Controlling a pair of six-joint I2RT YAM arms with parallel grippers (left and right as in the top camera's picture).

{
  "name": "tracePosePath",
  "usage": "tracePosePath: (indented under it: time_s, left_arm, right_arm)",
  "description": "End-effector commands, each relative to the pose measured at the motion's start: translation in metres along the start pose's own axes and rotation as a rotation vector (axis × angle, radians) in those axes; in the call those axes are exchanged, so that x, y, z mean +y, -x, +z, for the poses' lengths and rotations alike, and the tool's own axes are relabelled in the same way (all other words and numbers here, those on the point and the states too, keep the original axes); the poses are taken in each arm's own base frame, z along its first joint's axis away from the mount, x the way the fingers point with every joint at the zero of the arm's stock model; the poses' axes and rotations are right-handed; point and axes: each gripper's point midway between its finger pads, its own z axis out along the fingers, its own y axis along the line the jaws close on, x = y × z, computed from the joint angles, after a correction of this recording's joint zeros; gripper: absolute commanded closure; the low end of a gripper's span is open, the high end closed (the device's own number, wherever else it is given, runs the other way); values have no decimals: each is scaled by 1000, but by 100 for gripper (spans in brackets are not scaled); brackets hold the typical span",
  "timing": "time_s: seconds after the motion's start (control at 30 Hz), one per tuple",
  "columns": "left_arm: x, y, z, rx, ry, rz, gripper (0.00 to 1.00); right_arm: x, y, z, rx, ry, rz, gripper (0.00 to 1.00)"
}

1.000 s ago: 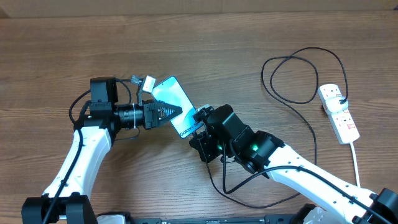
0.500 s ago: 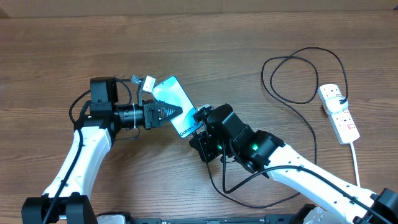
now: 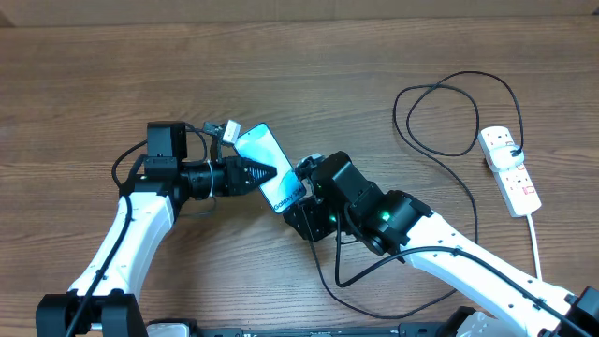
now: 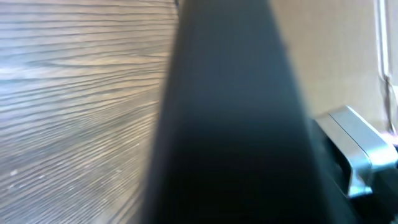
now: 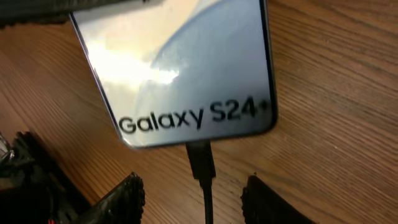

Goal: Plug charger to phone and switch on socket

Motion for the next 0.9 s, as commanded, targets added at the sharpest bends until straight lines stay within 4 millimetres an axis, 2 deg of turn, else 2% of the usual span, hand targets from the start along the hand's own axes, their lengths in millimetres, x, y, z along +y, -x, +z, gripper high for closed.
tracePosePath:
  time_s: [0.0, 0.1, 0.17, 0.2, 0.3, 0.43, 0.6, 0.7, 0.77, 0.87]
  left_arm:
    - [21, 5, 2, -40, 128, -155, 96]
    - [29, 3, 9, -49, 204, -209, 96]
    - [30, -1, 16, -42, 241, -226, 96]
    - [27, -4, 21, -31, 244, -223, 96]
    - [7, -13, 35, 33, 232, -192, 96]
    - [-13, -10, 31, 72, 249, -206, 96]
    - [-43, 14, 8, 65, 346, -144, 96]
    - [-61, 28, -1, 79, 364, -43, 96]
    - [-61, 30, 0, 111, 372, -26, 96]
    - [-50, 23, 12, 210, 345, -9, 96]
  right_arm:
    - [-12, 9, -12, -19, -60, 14, 35]
    - [-27, 7, -19, 4, -120, 46, 19]
    - [-41, 8, -28, 4, -175, 73, 9]
    - [-50, 9, -34, -2, -209, 91, 0]
    - [-82, 14, -62, -50, -350, 192, 0]
    - [-103, 13, -87, -93, -404, 310, 0]
    - [-125, 8, -116, -133, -443, 406, 0]
    - [-133, 4, -129, -151, -459, 440, 0]
    - [-136, 3, -136, -162, -466, 456, 0]
    - [-138, 0, -141, -166, -472, 467, 0]
